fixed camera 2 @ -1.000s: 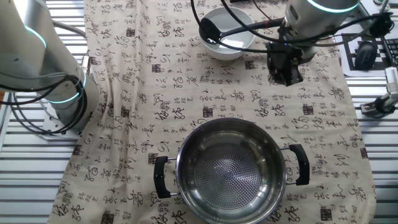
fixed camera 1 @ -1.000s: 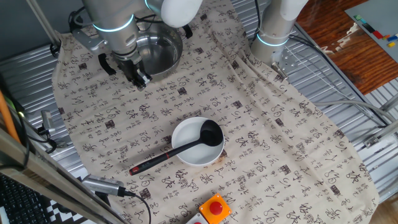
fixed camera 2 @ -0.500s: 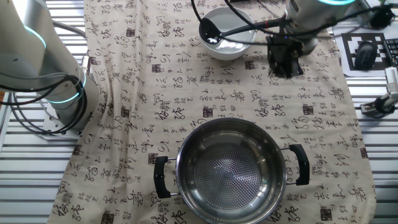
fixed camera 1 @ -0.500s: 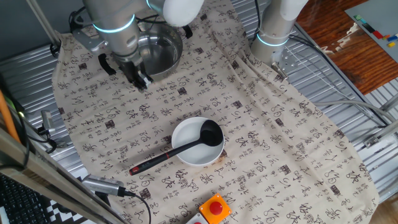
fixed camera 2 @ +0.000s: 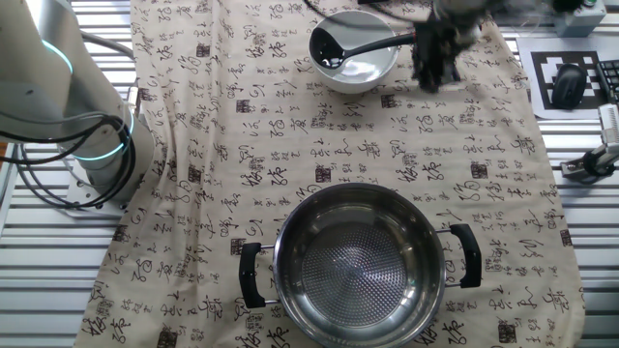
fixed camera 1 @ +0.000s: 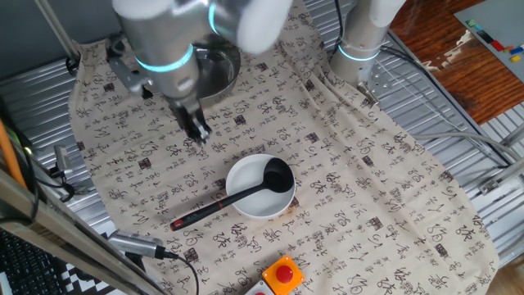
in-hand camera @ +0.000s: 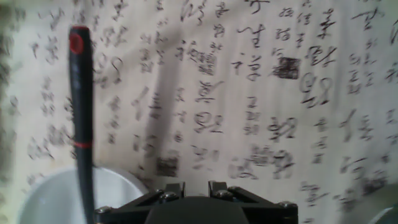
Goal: Scoop water with a large spoon from one bowl to another
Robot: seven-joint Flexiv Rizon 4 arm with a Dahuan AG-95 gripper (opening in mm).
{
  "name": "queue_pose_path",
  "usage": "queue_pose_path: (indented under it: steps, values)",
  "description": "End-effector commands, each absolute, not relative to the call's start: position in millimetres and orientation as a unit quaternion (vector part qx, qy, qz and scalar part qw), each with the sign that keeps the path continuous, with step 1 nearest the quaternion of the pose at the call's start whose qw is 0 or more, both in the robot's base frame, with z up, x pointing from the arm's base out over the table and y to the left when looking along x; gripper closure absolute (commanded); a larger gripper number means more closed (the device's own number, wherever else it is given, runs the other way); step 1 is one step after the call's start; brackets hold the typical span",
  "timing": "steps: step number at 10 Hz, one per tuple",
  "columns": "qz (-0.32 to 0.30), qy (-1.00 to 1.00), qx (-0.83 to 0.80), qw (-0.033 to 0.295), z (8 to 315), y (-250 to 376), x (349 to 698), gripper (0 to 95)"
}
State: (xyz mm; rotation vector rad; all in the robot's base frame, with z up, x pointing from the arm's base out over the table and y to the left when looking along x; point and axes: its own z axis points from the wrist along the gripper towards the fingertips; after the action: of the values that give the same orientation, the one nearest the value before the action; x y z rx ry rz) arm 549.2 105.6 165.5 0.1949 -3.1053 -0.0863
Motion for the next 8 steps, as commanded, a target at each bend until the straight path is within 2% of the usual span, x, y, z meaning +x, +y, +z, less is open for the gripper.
queue_pose_path:
  steps: [1,2,3,4,5,6,7,8]
  values:
    - [-0.025,-0.998,0.059,0.001,165.0,116.7,549.1,95.0]
    - [-0.025,-0.997,0.079,-0.002,165.0,116.7,549.1,95.0]
    - [-0.027,-0.994,0.102,-0.002,165.0,116.7,549.1,76.0]
    - [-0.027,-0.994,0.106,0.001,165.0,116.7,549.1,76.0]
    - [-0.029,-0.995,0.099,0.002,165.0,116.7,549.1,57.0]
    - [-0.032,-0.995,0.092,0.002,165.0,116.7,549.1,57.0]
    - [-0.039,-0.995,0.088,0.000,164.6,119.7,550.0,38.0]
    - [-0.043,-0.995,0.087,-0.002,164.0,126.7,552.2,38.0]
